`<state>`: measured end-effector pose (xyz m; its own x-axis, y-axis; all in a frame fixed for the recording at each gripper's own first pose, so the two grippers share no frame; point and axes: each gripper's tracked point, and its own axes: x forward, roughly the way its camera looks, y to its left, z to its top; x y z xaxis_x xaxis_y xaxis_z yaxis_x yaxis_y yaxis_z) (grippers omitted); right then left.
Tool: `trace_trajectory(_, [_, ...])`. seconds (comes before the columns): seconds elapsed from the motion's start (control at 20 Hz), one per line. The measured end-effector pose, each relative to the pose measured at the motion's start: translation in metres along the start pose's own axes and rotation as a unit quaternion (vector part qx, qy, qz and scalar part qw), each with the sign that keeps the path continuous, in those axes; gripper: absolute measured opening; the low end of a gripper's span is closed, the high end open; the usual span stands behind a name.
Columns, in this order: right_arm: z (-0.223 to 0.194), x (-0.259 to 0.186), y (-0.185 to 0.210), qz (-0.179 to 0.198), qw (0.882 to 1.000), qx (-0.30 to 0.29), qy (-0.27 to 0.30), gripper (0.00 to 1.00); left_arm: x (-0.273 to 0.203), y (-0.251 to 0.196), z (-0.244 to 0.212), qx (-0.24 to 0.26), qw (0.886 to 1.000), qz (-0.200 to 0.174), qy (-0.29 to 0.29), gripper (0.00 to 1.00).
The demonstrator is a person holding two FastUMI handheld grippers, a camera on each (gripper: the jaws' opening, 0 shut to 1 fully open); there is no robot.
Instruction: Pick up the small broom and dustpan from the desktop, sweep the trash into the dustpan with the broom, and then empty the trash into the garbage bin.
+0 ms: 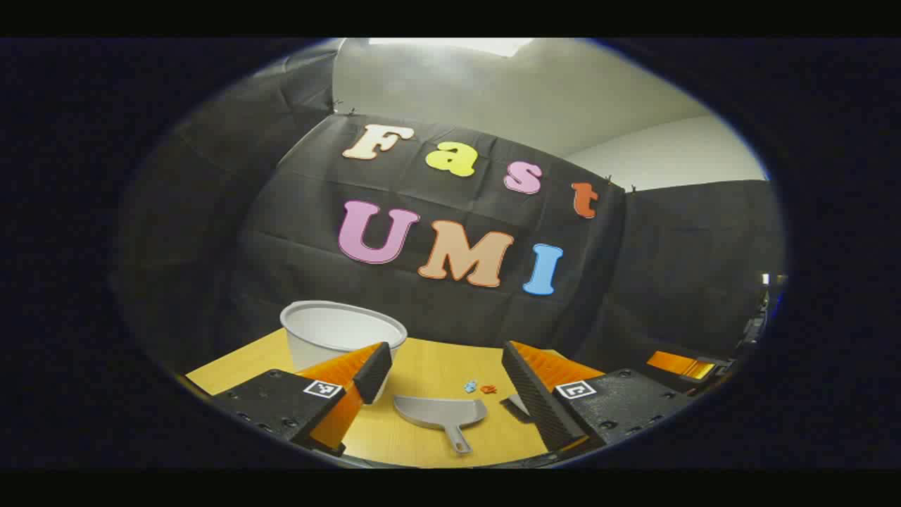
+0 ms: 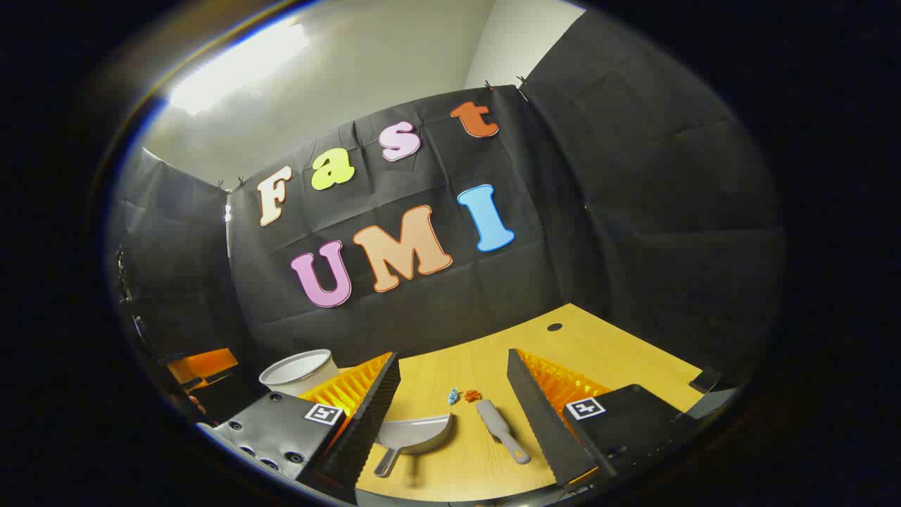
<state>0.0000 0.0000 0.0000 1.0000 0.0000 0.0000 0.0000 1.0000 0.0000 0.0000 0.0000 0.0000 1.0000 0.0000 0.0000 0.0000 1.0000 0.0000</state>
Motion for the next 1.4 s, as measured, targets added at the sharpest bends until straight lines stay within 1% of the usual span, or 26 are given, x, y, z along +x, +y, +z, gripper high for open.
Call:
trace_trajectory(0.15, [-0.003, -0.001, 0.001, -0.003, 1.000, -0.003, 0.004, 0.98, 0.000, 0.005, -0.004, 0.011, 1.000, 0.003, 0.005, 0.94])
trace_trajectory(0.4, [-0.004, 0.001, 0.003, 0.000, 1.000, 0.000, 0.010, 0.99, 0.000, 0.000, -0.010, 0.004, 1.000, -0.001, 0.014, 0.93])
trace_trajectory(0.55, [0.001, 0.004, 0.004, 0.002, 1.000, -0.007, 0.010, 0.98, 0.000, 0.004, -0.009, 0.009, 1.000, 0.007, 0.013, 0.96])
trace_trajectory(0.6, [0.003, 0.003, 0.003, 0.002, 1.000, -0.010, 0.008, 0.98, -0.001, 0.005, -0.008, 0.011, 1.000, 0.011, 0.012, 0.94])
trace_trajectory(0.8, [0.005, 0.007, 0.000, 0.002, 1.000, -0.006, 0.009, 0.99, 0.001, 0.010, -0.008, 0.014, 1.000, 0.022, 0.011, 0.94])
trace_trajectory(0.95, [0.004, 0.012, -0.002, 0.002, 1.000, -0.006, 0.014, 0.98, 0.004, 0.010, -0.010, 0.011, 1.000, 0.025, 0.015, 0.94])
trace_trajectory(1.0, [0.005, 0.013, -0.003, 0.001, 1.000, -0.008, 0.014, 0.98, 0.004, 0.010, -0.011, 0.011, 0.999, 0.026, 0.016, 0.96])
trace_trajectory(1.05, [0.006, 0.014, -0.004, 0.001, 1.000, -0.008, 0.013, 0.99, 0.005, 0.010, -0.012, 0.013, 0.999, 0.026, 0.018, 0.94])
trace_trajectory(1.15, [0.008, 0.016, -0.004, 0.002, 1.000, -0.008, 0.013, 0.99, 0.006, 0.010, -0.011, 0.014, 0.999, 0.026, 0.018, 0.94])
trace_trajectory(1.2, [0.008, 0.017, -0.005, 0.002, 1.000, -0.007, 0.014, 0.98, 0.007, 0.010, -0.010, 0.015, 0.999, 0.027, 0.018, 0.96])
trace_trajectory(1.4, [0.007, 0.023, -0.005, 0.004, 1.000, -0.005, 0.018, 0.98, 0.010, 0.012, -0.013, 0.016, 0.999, 0.032, 0.022, 0.95])
